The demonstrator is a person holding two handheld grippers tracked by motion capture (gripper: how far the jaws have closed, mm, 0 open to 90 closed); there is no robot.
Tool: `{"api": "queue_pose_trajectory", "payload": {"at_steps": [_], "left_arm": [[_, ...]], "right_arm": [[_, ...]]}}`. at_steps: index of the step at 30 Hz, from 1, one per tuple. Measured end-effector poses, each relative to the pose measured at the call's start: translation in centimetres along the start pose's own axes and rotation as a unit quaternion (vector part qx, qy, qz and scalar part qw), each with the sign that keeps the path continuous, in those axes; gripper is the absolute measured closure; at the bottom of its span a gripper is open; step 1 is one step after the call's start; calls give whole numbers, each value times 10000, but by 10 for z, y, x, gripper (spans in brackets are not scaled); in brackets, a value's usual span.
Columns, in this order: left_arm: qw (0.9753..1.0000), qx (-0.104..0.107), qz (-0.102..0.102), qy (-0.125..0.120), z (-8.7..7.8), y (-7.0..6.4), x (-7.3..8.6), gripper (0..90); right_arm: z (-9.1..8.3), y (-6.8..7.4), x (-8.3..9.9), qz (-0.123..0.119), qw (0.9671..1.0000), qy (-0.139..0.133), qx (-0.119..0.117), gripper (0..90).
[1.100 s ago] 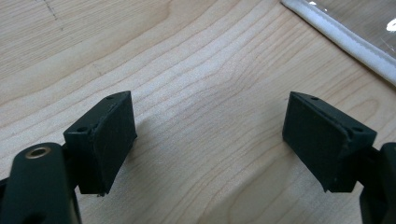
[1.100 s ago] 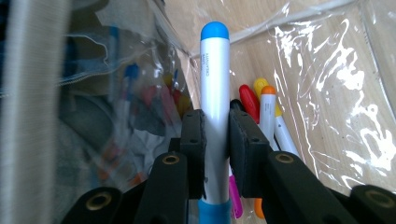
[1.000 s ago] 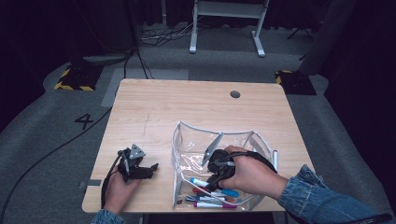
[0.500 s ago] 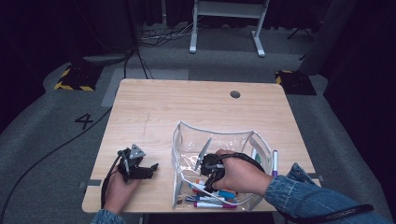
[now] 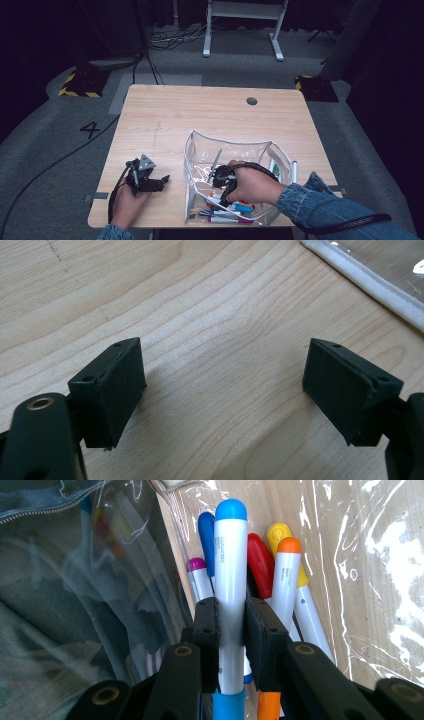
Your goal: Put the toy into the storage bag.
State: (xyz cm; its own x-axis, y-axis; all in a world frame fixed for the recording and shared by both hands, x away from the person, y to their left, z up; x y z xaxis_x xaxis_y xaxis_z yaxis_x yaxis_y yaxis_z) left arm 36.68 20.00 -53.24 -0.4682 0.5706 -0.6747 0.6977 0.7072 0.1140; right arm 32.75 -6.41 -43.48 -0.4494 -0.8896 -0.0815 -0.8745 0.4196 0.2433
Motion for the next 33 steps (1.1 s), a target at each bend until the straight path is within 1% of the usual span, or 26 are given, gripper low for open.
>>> {"api": "queue_pose_trajectory", "payload": {"at_steps": [3,4,5,7,8,9,12,13,15,16,18,20,21,22,23,24,25,26,28,30,31,32,33], "left_arm": [[10000,1,-8,-1,0,0,0,175],[10000,0,1,2,0,0,0,175],[10000,-2,9,2,0,0,0,175],[10000,0,11,3,0,0,0,174],[10000,0,12,4,0,0,0,174],[10000,1,13,2,0,0,0,174],[10000,2,6,3,0,0,0,174],[10000,3,-6,-1,0,0,0,174],[10000,-5,10,-9,0,0,0,174],[10000,0,-6,-10,0,0,0,174],[10000,-1,-10,-12,0,0,0,174],[10000,0,-11,-13,0,0,0,174],[10000,0,-11,-13,0,0,0,174],[10000,-1,-7,-12,0,0,0,174],[10000,-1,-12,-13,0,0,0,174],[10000,-3,10,-7,0,0,0,174],[10000,-1,-13,-13,0,0,0,174],[10000,-4,8,-10,0,0,0,174],[10000,-1,-8,-14,0,0,0,174],[10000,-1,-11,-13,0,0,0,174],[10000,-7,4,-26,0,0,0,174],[10000,-5,-7,-27,1,0,0,174],[10000,-2,-1,-27,1,0,0,174]], "right_arm": [[3,-1,0,-103,9999,102,9,753],[3,-2,0,-147,9998,43,106,670],[3,-4,-1,-232,9994,-102,223,602],[-3,-8,-4,-287,9981,-360,414,576],[-6,-9,-4,-251,9976,-442,472,564],[-10,-10,-4,-267,9968,-544,522,550],[-26,-10,-4,-191,9944,-903,510,537],[-34,-10,-4,-189,9929,-1026,568,536],[-46,-8,-3,-107,9902,-1268,567,527],[-55,-7,-3,-75,9879,-1451,537,532],[-70,-6,0,-29,9833,-1731,559,529],[-82,-5,4,44,9796,-1936,538,520],[-91,-5,7,60,9764,-2092,539,515],[-96,-5,9,89,9744,-2183,534,513],[-106,-5,14,171,9706,-2344,514,512],[-111,-6,17,185,9684,-2432,521,511],[-120,-8,23,226,9646,-2572,544,511],[-125,-9,26,275,9625,-2644,544,511],[-139,-13,38,421,9551,-2875,578,513],[-150,-16,48,557,9505,-3000,594,513],[-156,-20,55,641,9464,-3102,627,513],[-161,-22,61,718,9436,-3172,624,513],[-165,-24,65,751,9417,-3217,644,513]]}}
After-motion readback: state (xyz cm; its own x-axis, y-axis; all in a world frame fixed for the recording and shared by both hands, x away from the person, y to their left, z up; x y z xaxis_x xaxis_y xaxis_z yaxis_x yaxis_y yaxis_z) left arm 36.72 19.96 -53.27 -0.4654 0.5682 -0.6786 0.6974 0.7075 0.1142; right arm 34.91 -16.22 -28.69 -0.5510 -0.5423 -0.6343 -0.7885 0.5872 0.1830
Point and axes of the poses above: each handheld gripper's, and its own axes: z roughly forward along the jaws, x roughly out of its underside, y roughly to its left, the point moved 4 cm from there along z, roughly forward along the jaws, and after that the axes turned 12 degrees about z, right-handed, at the moved point
